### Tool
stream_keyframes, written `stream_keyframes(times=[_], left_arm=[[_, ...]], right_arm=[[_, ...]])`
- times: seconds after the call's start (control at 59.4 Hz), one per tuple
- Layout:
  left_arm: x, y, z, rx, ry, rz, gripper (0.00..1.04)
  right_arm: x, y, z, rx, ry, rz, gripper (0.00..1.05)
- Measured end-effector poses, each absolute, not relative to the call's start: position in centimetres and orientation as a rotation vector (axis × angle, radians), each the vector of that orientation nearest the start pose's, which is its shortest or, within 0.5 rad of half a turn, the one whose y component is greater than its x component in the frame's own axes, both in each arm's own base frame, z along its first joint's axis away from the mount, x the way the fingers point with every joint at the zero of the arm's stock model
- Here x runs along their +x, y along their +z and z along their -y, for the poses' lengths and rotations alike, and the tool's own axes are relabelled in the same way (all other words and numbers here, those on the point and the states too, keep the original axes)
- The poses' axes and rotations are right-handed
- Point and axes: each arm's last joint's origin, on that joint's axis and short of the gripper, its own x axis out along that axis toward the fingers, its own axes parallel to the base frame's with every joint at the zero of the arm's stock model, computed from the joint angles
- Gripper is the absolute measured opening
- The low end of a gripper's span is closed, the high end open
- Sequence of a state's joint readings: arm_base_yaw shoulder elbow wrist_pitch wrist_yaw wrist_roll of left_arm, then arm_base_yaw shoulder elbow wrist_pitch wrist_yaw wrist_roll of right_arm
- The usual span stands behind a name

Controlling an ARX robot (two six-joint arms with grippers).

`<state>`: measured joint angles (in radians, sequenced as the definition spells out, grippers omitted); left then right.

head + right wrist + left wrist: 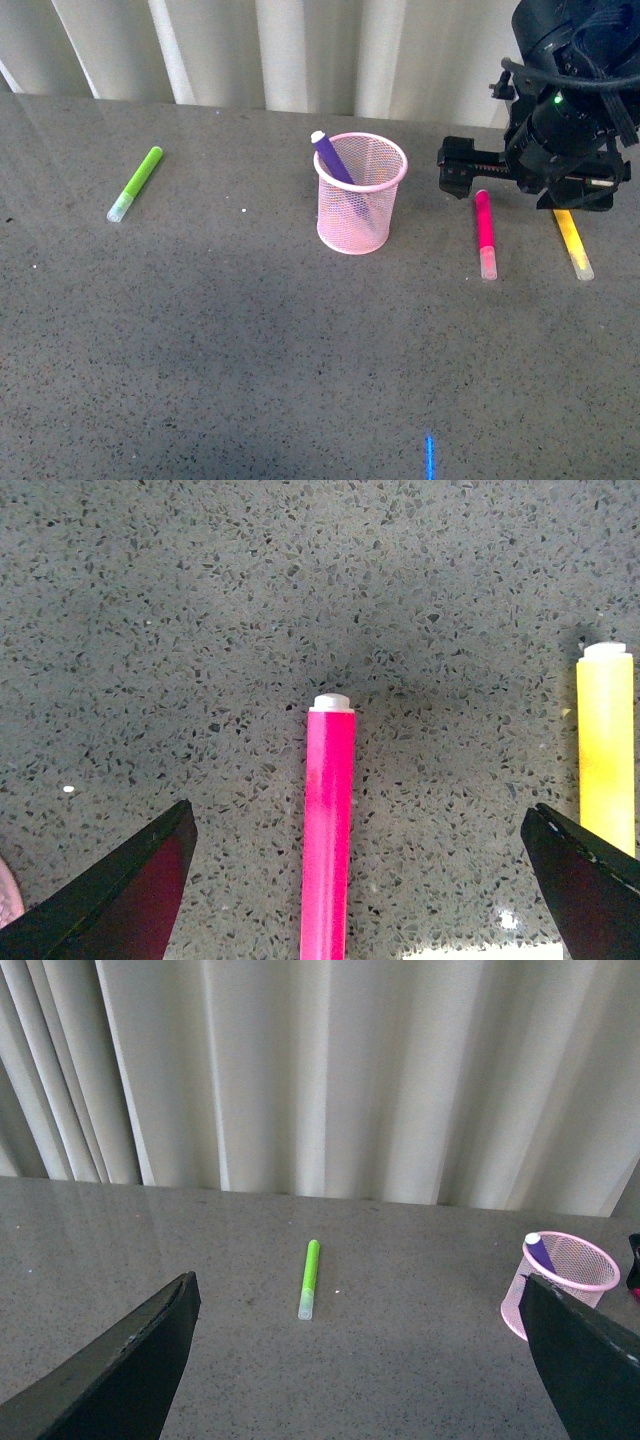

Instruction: Insert purple and pink pens into pink cup

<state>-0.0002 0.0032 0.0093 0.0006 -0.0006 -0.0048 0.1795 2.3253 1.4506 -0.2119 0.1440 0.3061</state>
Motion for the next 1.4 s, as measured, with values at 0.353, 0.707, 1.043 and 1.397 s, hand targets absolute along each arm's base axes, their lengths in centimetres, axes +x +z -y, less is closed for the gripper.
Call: stream_keyframes(times=[0.353,0.707,1.043,1.397], left_arm=[[9.7,16.6,0.0,-0.005,0.000,0.007,0.98],[9.7,16.6,0.0,-0.005,0.000,0.007,0.98],[9.7,16.6,0.0,-0.005,0.000,0.007,0.98],[9.7,16.6,0.0,-0.005,0.000,0.007,0.98]], right_arm=[[44.4,3.9,-7.2,0.118,-0.132,-1.087,0.98],[44.8,3.6,-6.4,0.127,-0.150,-1.062,0.49],[45.0,3.7,-5.7,0.147,-0.152,-1.049,0.12],[43.1,8.1,-4.6,0.247,-0.076,-0.769,0.12]])
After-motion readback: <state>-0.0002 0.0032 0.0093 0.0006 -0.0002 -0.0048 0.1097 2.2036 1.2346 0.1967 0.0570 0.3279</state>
